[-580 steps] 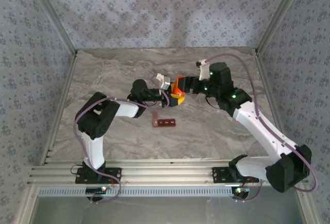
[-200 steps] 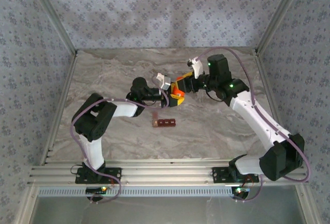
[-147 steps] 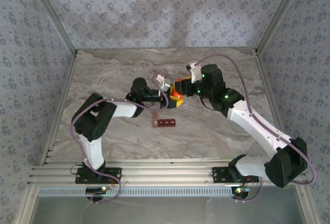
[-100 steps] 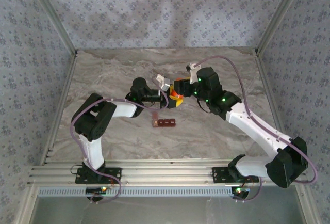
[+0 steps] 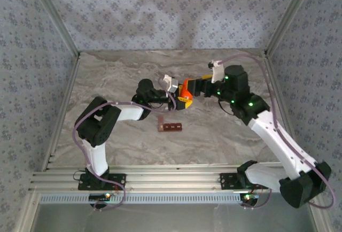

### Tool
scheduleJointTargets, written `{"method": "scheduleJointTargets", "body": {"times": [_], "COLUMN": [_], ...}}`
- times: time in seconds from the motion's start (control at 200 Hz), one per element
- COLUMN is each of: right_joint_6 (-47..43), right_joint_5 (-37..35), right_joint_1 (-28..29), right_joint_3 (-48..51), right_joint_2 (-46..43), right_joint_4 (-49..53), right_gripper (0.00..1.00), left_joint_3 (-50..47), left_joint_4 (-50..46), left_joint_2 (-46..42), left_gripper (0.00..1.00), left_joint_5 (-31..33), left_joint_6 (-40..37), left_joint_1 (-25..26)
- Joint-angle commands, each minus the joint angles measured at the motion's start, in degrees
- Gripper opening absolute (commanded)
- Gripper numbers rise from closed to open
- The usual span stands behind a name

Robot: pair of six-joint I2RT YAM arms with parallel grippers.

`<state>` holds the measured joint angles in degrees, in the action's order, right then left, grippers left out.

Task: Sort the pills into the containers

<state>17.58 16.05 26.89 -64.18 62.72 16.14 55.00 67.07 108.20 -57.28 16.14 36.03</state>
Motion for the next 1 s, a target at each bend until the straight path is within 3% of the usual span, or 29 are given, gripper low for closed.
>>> {"method": "scheduleJointTargets", "body": {"times": [0.0,0.135,0.36,0.675,0.86,0.994], "right_joint_6": [-4.81,-9.64,-16.82,-17.65,-18.96,-19.25], "right_joint_5": [9.82,17.24,22.59,21.05,16.70,15.13], "right_joint_1": [-3.71,-8.07,-7.79,-5.41,-3.86,-3.35], "right_joint_3": [-1.57,-2.72,-8.23,-9.83,-9.70,-9.46], "right_joint_2": [-1.64,1.37,7.64,10.83,11.80,11.96], "right_joint_4": [1.10,0.49,6.07,7.23,8.67,8.91], "right_gripper": [0.86,0.83,0.80,0.78,0.75,0.67], "left_joint_3": [1.25,1.61,2.02,2.04,1.95,1.88], "left_joint_4": [2.74,2.06,1.70,1.58,1.62,1.60], "left_joint_2": [-0.36,-0.19,0.03,-0.10,-0.27,-0.32], "left_gripper": [0.00,0.00,0.00,0.00,0.00,0.00], "left_joint_5": [-0.99,-1.59,-2.09,-2.35,-2.36,-2.33], "left_joint_6": [0.45,0.38,0.38,0.29,0.34,0.29], "left_joint_1": [0.20,0.19,0.47,0.47,0.45,0.48]}}
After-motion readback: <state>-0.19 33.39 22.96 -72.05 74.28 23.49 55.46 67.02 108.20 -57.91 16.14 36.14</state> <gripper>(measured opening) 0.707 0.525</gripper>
